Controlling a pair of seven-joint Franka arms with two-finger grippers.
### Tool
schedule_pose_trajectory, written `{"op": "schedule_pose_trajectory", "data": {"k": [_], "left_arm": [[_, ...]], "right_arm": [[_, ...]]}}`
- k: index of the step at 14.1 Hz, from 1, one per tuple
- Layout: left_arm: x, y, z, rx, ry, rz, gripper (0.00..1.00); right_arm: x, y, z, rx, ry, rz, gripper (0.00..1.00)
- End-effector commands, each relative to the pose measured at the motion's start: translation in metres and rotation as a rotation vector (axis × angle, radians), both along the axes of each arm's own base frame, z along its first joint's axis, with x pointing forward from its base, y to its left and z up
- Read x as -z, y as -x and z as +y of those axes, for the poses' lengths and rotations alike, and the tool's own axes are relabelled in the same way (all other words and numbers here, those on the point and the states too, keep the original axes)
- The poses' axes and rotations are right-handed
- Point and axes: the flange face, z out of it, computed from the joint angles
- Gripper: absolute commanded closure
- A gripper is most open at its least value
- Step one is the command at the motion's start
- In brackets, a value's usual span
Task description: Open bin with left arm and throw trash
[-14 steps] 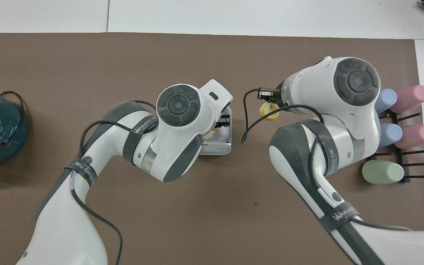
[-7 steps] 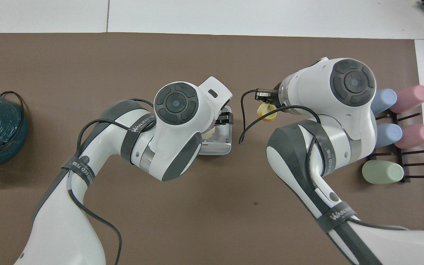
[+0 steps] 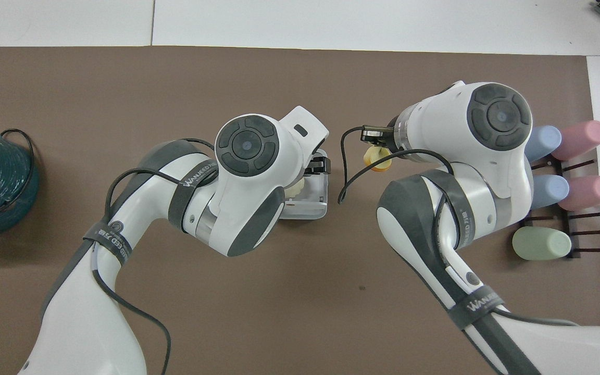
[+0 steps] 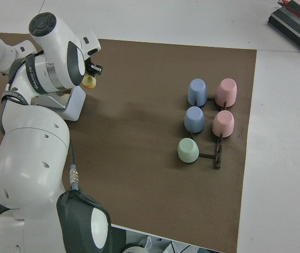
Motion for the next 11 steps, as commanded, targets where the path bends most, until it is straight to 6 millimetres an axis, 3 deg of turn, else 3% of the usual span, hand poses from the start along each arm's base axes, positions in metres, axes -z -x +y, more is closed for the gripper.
{"op": "schedule_pose_trajectory", "data": {"k": [1, 9, 11], "left_arm": [[-0.0153, 0.0009, 0.0043, -0.015, 0.022, -0.006, 0.0], [-0.0203, 0.0014, 0.0046, -0.015, 0.028, -0.011, 0.0], [-0.022, -0.0047, 0.0127, -0.029, 0.029, -0.015, 0.0]], "right_arm": [[0.001, -0.0004, 0.0, 0.001, -0.018, -0.011, 1.0], [0.0012, -0.0003, -0.0001, 0.001, -0.017, -0.009, 1.0], [0.0019, 0.0002, 0.0007, -0.001, -0.017, -0.008, 1.0]]}}
